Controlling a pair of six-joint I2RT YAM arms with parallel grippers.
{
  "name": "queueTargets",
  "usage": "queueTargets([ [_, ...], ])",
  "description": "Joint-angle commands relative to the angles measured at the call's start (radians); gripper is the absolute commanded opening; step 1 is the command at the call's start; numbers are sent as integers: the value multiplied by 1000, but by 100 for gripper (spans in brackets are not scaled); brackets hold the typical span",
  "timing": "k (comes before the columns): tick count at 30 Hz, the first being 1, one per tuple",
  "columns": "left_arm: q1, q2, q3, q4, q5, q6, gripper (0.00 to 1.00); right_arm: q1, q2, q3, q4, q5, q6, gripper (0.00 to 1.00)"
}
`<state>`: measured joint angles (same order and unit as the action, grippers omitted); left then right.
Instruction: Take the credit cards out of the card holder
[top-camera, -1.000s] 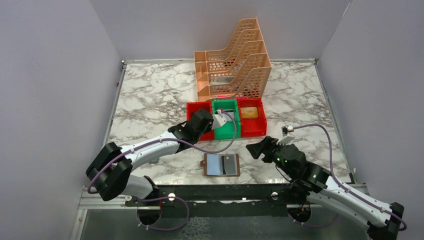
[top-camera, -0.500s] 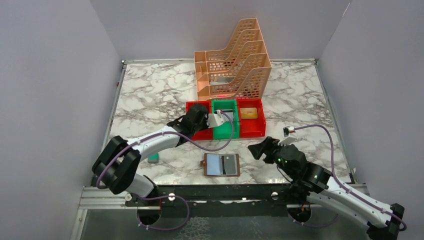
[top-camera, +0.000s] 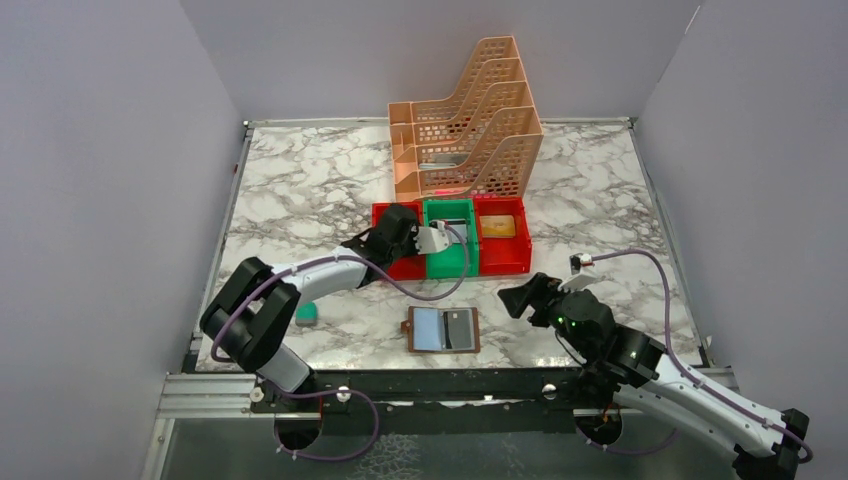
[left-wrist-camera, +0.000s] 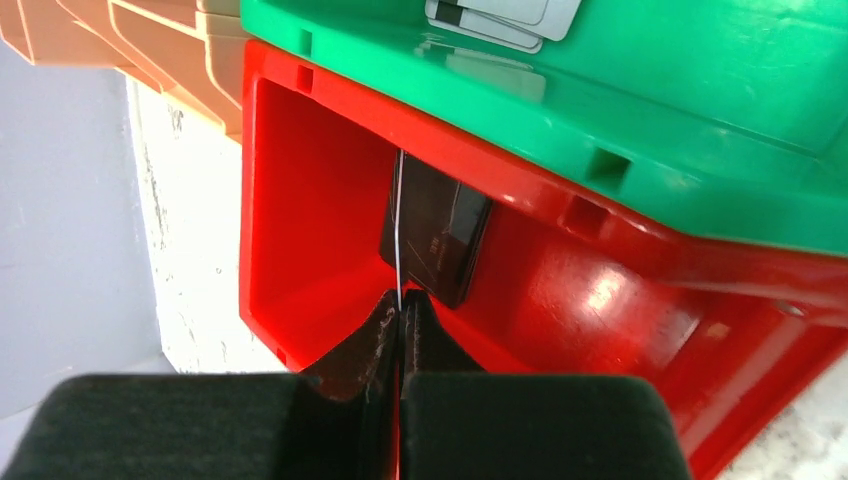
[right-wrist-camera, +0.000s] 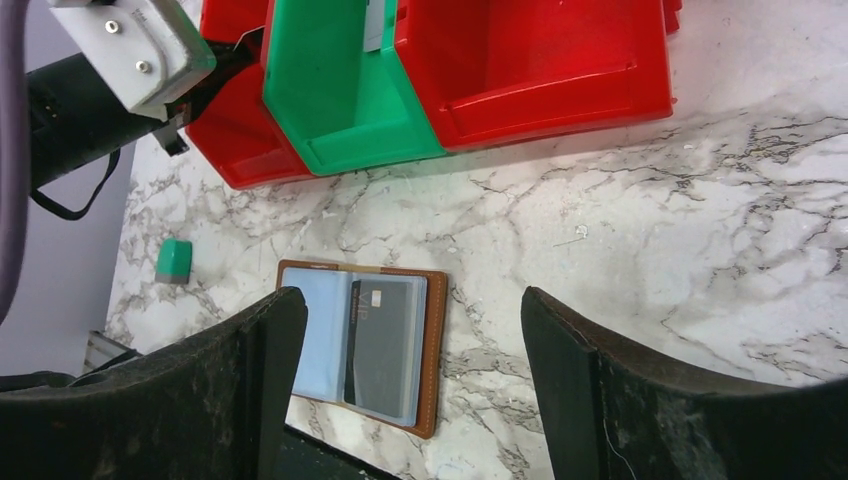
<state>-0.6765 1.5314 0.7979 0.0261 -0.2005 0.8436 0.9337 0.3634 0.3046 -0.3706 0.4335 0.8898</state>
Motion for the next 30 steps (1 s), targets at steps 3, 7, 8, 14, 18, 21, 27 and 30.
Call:
queueTargets([
  [3,27,108,72,10,24,1,0,-4,7,31,-27,41,20,84],
  [7,48,151,101,20,40,-24,0,-4,15,39,-35,28,21,84],
  [8,51,157,106,21,47,-29,2,-4,17,40,-36,28,20,85],
  [14,60,163,100,39,72,-26,13,-4,18,45,-43,30,21,85],
  [18,64,164,103,26,97,-21,19,-4,22,47,-43,30,21,85],
  [21,66,199,114,6,105,-22,21,-4,32,48,-40,30,20,86],
  [27,69,235,152,-43,129,-46,28,-4,53,54,-36,21,12,86],
  [30,74,240,162,-55,138,-57,31,-4,58,56,-34,16,12,86],
])
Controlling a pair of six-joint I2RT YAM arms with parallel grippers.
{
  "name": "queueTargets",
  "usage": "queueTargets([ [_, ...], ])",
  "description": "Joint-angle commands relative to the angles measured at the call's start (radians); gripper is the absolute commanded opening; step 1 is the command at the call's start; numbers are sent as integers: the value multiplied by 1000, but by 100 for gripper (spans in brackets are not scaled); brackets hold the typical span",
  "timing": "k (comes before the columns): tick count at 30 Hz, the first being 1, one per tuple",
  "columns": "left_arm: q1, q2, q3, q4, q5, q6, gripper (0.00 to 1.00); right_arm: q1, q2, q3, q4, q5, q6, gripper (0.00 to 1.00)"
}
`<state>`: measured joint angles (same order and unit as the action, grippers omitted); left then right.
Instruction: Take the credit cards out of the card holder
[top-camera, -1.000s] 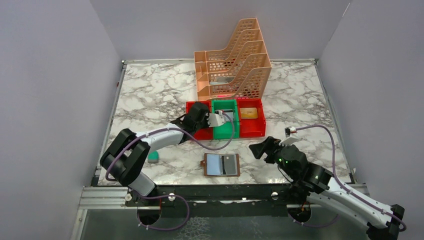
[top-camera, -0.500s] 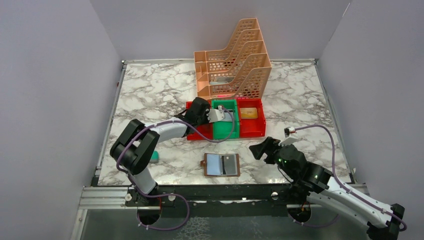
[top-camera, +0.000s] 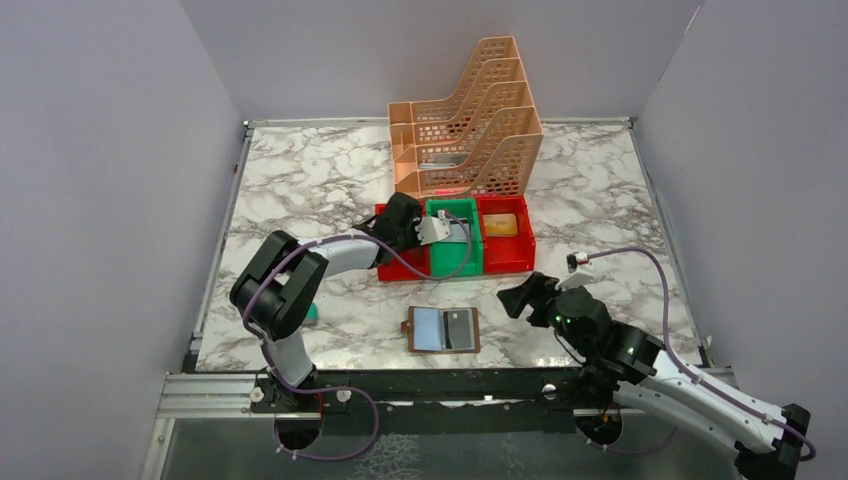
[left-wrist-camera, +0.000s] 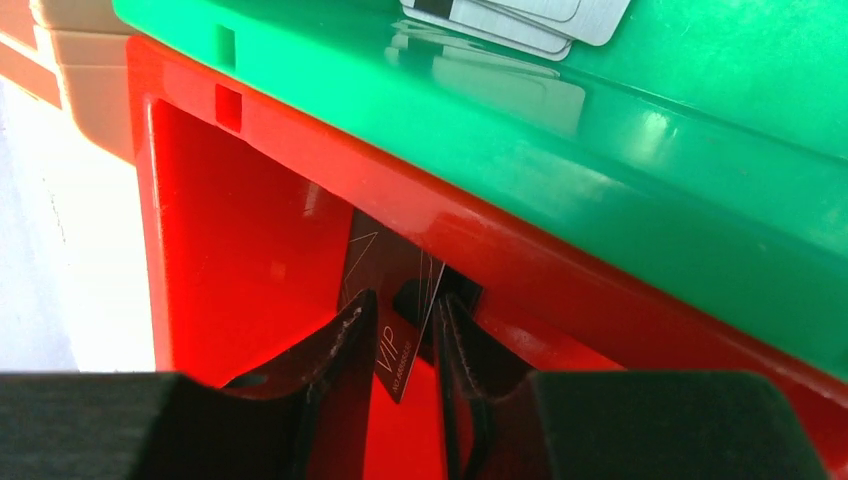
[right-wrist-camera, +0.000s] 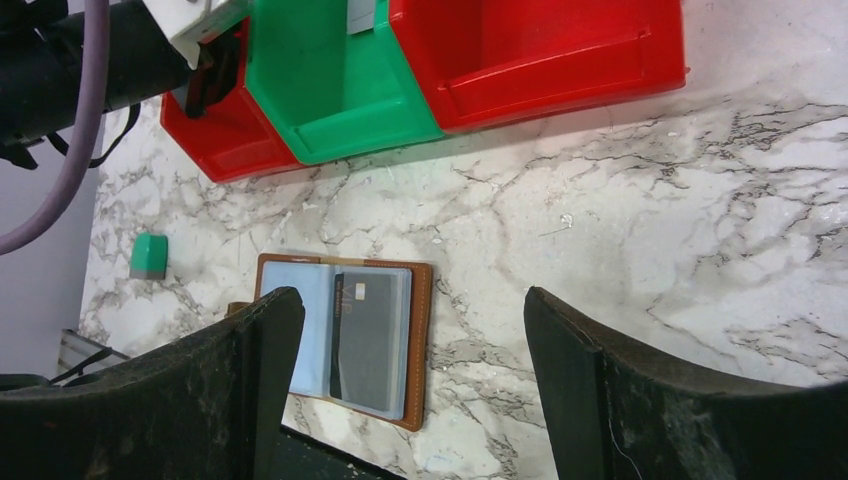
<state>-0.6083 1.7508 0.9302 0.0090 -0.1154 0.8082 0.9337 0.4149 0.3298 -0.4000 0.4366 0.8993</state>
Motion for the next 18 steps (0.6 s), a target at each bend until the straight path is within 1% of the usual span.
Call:
queueTargets([
  [1,7,19,33,-42,59,-26,32,-4,6,30,-4,12,3,86],
  [4,10,11,44,-54,80,-36,35,-4,5,29,-4,10,3,86],
  [7,10,2,55,-75,110,-48,43,-4,6,26,1,7,3,86],
  [8,10,0,59,-82,116,-52,44,-4,6,26,1,5,3,86],
  [18,14,-58,41,-91,146,-84,46,-4,10,29,2,-7,4,87],
])
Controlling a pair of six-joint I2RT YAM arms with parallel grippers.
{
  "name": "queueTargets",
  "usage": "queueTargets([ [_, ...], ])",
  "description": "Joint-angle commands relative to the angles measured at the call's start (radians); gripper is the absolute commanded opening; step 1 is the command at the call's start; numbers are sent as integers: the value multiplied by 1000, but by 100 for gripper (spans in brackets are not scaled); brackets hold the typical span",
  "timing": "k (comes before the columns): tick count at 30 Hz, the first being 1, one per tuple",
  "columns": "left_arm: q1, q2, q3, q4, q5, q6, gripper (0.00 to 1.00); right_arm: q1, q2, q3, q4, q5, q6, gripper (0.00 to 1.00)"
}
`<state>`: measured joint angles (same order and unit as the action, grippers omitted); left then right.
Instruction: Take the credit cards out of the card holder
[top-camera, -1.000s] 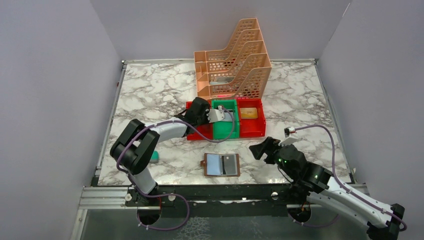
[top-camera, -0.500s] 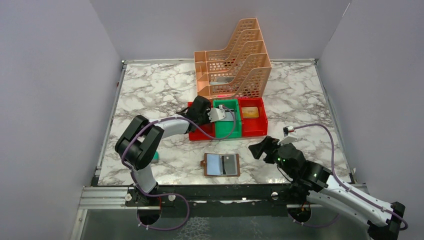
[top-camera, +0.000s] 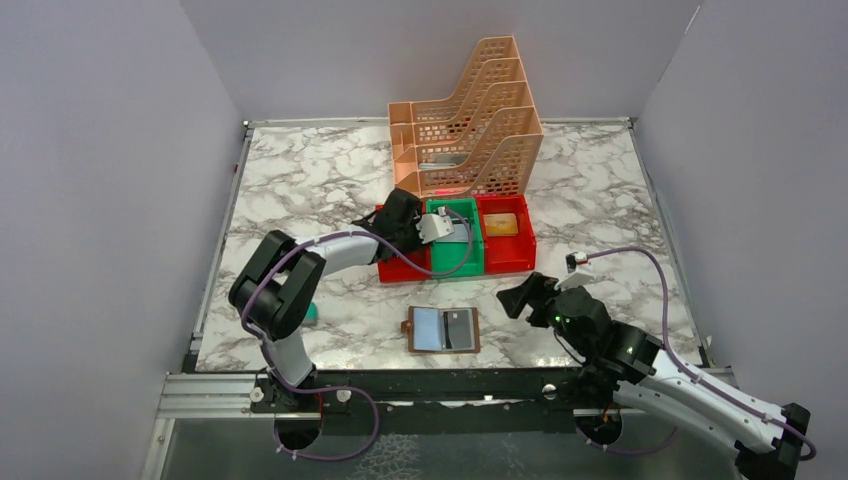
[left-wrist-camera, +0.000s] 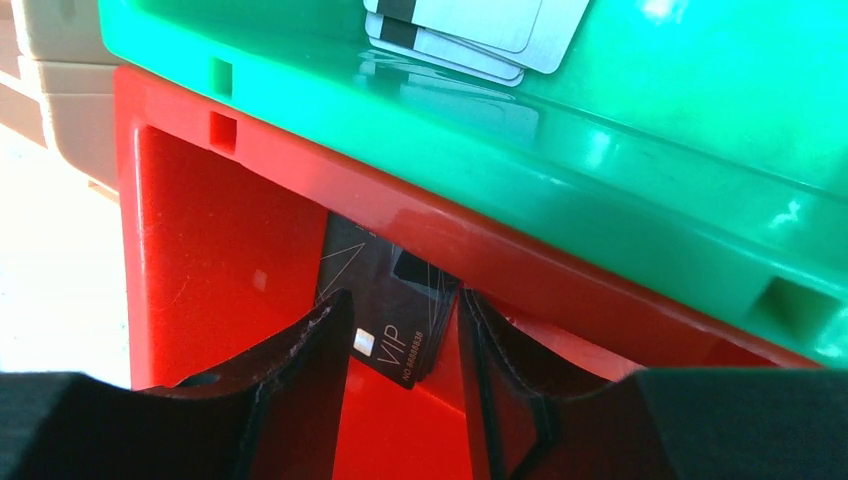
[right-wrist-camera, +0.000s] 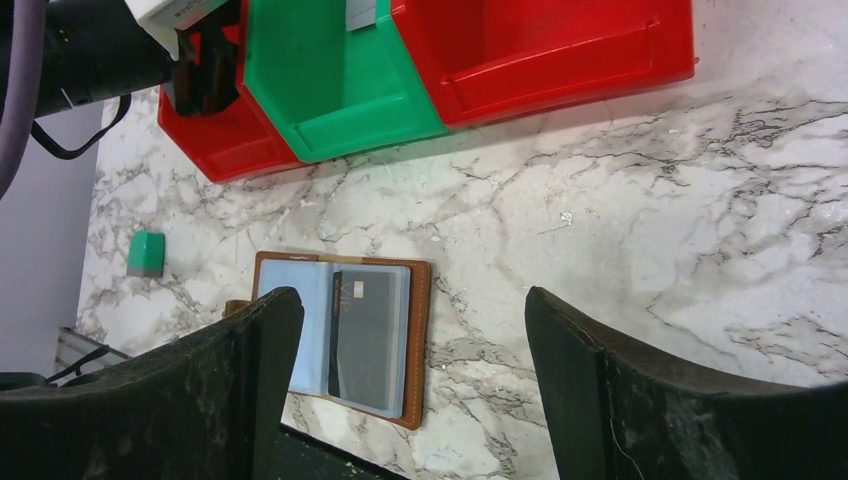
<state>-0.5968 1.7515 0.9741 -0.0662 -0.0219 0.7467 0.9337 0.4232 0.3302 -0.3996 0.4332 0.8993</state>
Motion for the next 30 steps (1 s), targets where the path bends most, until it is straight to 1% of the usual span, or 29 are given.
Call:
queueTargets([
  [1,3,-77,-5,-15,53,-25,47,-4,2,29,2,-4,5,87],
  [6,3,-133,-12,-4,59,-57,47,-4,6,27,10,-14,9,87],
  [10,2,-214,-33,23,85,-117,47,-4,21,27,20,-37,10,87],
  [13,3,-307,-65,44,116,-203,47,-4,44,28,30,-61,12,87],
  [17,2,-477,-157,113,176,-337,47,-4,93,26,74,-117,8,88],
  [19,2,-576,-212,158,193,-441,49,-4,122,23,103,-148,7,88],
  [20,2,-627,-245,188,195,-492,52,-4,138,22,117,-161,9,88],
  [22,2,-723,-314,238,213,-584,63,-4,166,15,151,-193,14,87],
  [24,1,-804,-373,280,203,-708,87,-4,192,5,194,-225,21,87],
  [25,2,-837,-392,283,188,-768,95,-4,207,0,209,-237,31,87],
  [26,2,-865,-410,286,177,-837,98,-4,219,-6,225,-247,39,87],
  [30,1,-939,-485,321,274,-1039,99,-4,263,-32,293,-282,62,87],
])
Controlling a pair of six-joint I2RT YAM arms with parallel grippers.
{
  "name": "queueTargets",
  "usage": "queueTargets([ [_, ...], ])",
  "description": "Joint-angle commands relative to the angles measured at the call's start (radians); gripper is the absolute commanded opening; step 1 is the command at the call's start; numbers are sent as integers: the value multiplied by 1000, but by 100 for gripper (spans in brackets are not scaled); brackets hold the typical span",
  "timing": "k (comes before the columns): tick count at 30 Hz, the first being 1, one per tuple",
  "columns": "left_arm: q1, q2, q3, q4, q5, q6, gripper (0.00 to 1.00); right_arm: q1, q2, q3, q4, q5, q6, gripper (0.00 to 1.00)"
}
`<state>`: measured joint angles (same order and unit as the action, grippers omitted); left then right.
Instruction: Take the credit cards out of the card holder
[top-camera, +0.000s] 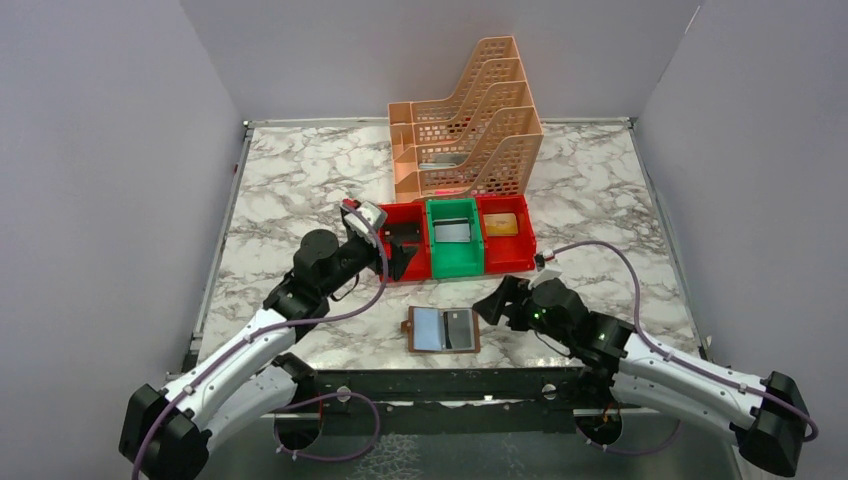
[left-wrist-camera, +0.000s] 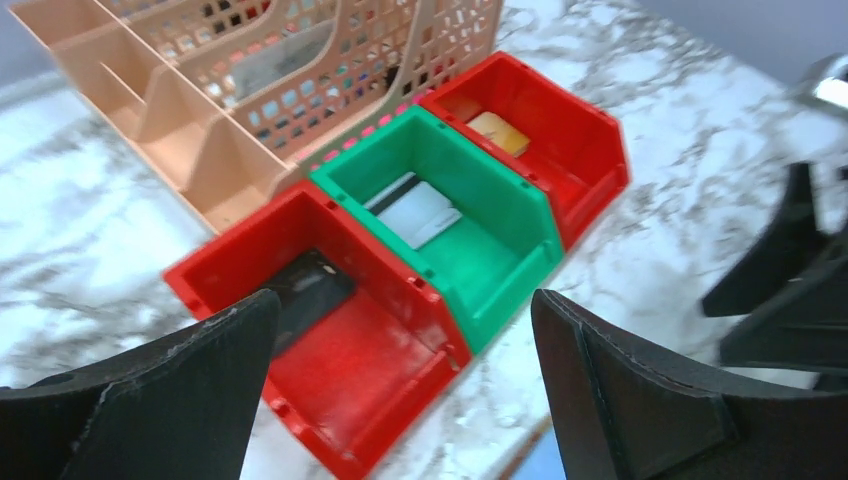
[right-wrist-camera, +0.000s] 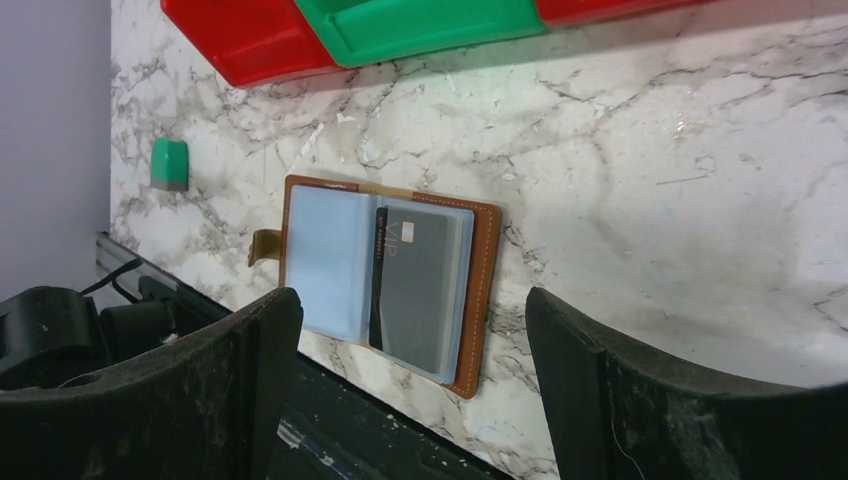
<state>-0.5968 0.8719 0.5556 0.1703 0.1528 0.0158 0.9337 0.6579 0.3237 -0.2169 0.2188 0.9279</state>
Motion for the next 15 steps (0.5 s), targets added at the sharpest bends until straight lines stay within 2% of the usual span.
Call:
queueTargets([
  [1,2,-75,-85,87,111,-376,99,-4,44,-31,124,-74,34,87],
  [4,2,-130,-166,130,145,-539,99,-4,80,-28,163,-97,39,87],
  [6,3,-159,-235,232,231,-586,99,-4,107,-19,187,-119,36,86],
  [9,2,-145,-265,253,299,-665,97,-4,159,-8,209,-149,36,81],
  [12,-7,-83,-270,253,376,-719,91,-5,219,-7,237,-178,46,71],
  [15,-70,-32,-273,253,376,-738,85,-4,273,-10,280,-216,53,59],
])
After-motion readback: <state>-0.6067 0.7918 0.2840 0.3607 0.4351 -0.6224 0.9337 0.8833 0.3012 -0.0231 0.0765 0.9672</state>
